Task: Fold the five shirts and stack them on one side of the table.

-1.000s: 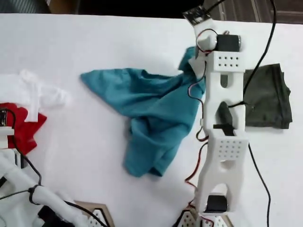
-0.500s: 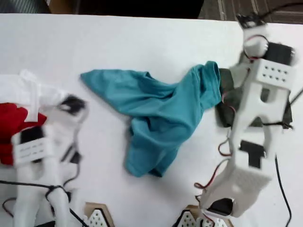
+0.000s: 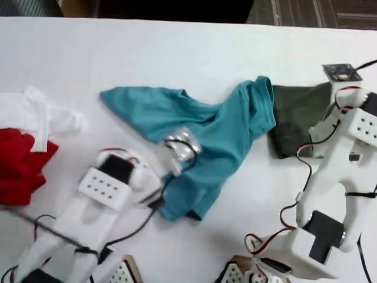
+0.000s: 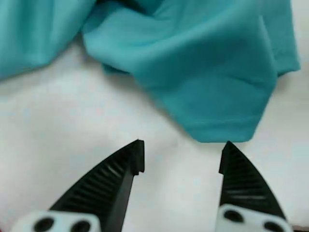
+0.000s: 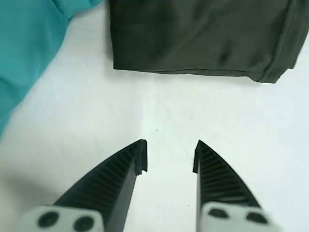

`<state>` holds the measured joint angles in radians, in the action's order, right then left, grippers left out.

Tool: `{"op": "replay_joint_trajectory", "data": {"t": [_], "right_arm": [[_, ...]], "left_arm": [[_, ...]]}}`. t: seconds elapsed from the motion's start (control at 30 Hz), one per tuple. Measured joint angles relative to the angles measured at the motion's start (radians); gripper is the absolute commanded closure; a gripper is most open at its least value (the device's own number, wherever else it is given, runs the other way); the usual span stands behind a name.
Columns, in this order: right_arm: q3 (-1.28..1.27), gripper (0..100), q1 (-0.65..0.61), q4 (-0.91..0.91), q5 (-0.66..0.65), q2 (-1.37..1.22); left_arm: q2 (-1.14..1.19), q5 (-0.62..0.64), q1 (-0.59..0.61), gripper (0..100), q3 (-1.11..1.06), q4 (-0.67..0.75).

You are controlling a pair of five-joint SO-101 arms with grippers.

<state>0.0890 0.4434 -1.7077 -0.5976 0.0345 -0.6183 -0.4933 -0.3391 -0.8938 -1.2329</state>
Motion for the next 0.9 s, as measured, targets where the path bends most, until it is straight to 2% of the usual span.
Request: {"op": "replay_joint_trajectory", "data": {"t": [0.33, 0.73, 0.8, 0.9], "right_arm": [[-0.037, 83.6, 0.000, 0.005, -0.003, 0.005], [-0.140, 83.6, 0.000, 0.057, -0.006, 0.005], [-0.140, 83.6, 0.000, 0.063, -0.006, 0.005], [-0.140, 83.6, 0.000, 0.066, -0.006, 0.005]], "left_arm": [[0.201, 0.003, -0.215, 73, 0.018, 0.009], [0.451, 0.117, -0.233, 74, 0.040, 0.244], [0.482, 0.118, -0.235, 78, 0.048, 0.262], [0.505, 0.118, -0.236, 95, 0.071, 0.262]]}}
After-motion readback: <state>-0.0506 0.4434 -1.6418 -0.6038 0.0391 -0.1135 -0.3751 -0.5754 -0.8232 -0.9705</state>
